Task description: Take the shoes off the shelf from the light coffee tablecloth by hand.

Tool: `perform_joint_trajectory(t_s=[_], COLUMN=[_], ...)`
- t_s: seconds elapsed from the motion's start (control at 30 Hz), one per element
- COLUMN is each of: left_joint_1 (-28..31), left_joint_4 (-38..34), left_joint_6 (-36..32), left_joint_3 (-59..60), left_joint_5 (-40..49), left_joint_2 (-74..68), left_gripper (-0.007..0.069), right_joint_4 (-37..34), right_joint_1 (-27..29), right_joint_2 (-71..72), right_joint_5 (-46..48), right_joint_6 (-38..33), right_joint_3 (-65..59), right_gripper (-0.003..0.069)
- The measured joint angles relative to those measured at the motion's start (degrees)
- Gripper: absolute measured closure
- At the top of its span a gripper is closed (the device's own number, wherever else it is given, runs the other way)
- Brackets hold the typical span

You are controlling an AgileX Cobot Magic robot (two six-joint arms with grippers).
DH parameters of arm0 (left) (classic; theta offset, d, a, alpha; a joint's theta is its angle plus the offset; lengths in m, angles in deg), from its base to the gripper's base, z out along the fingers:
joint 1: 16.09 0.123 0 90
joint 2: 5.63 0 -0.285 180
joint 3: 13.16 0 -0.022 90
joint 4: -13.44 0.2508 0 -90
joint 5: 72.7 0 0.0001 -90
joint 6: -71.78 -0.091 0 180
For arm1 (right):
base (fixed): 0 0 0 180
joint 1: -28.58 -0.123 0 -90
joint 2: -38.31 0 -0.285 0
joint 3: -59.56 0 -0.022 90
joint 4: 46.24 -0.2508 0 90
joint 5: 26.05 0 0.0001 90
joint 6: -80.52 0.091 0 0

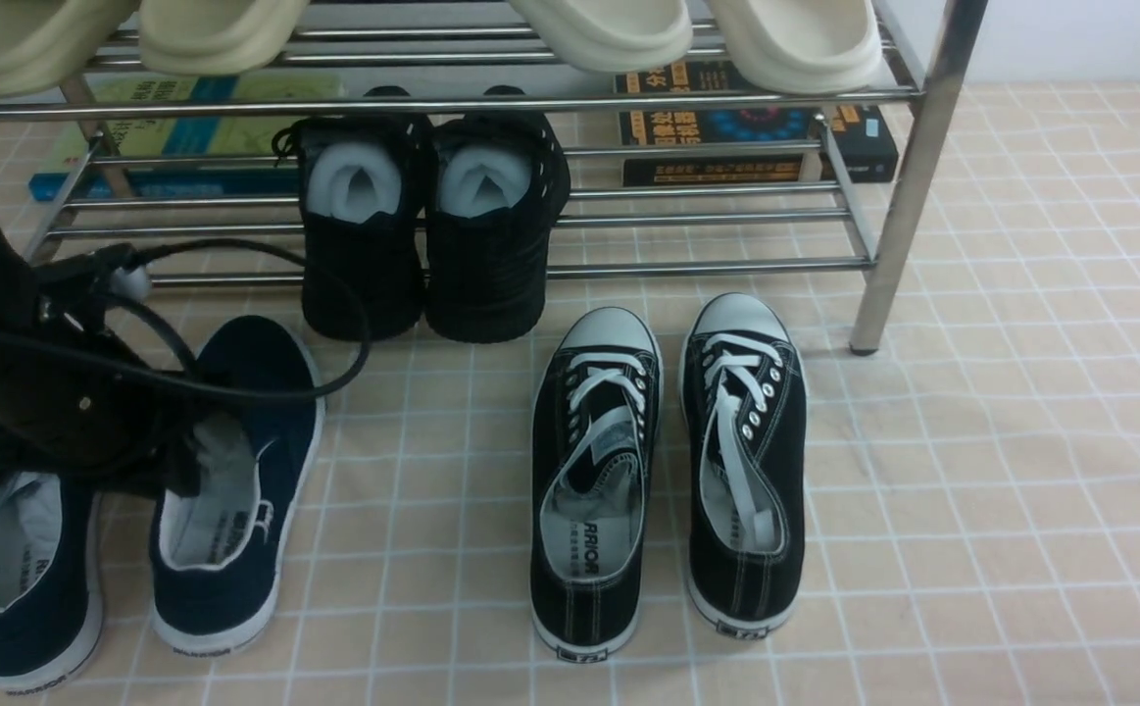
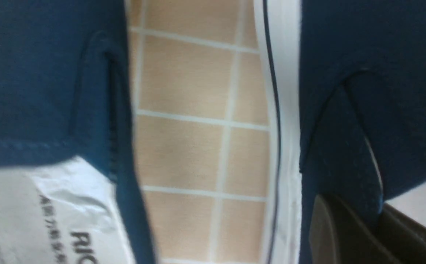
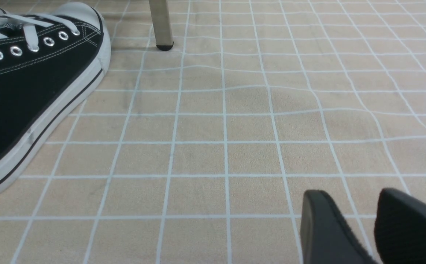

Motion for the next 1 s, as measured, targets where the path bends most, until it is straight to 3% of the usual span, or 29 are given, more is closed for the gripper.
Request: perform_joint_trajectory(t_s=[0.23,0.5,1.0], left_joint_1=[0.0,-0.05,0.0], left_joint_4=[2.93,11.43,13.11], left_joint_6=[4.45,12.02,13.1], left_joint_3=[0.24,0.29,0.35], left_joint_5=[-0.57,-1.34,-2.33], left_joint_2=[0.32,2.76,-1.79], left_gripper=[0.0586,0.0586,0.0572], right_joint_4=[0.0,0.0,0.0], right_joint_1=[0.0,0.0,0.0], right_joint_2=[0.0,0.0,0.0], right_joint_5=[0.0,0.0,0.0], right_joint_6=[0.0,0.0,0.0], right_joint_3=[0.0,0.0,0.0], right_gripper=[0.0421,0.0421,0.0421])
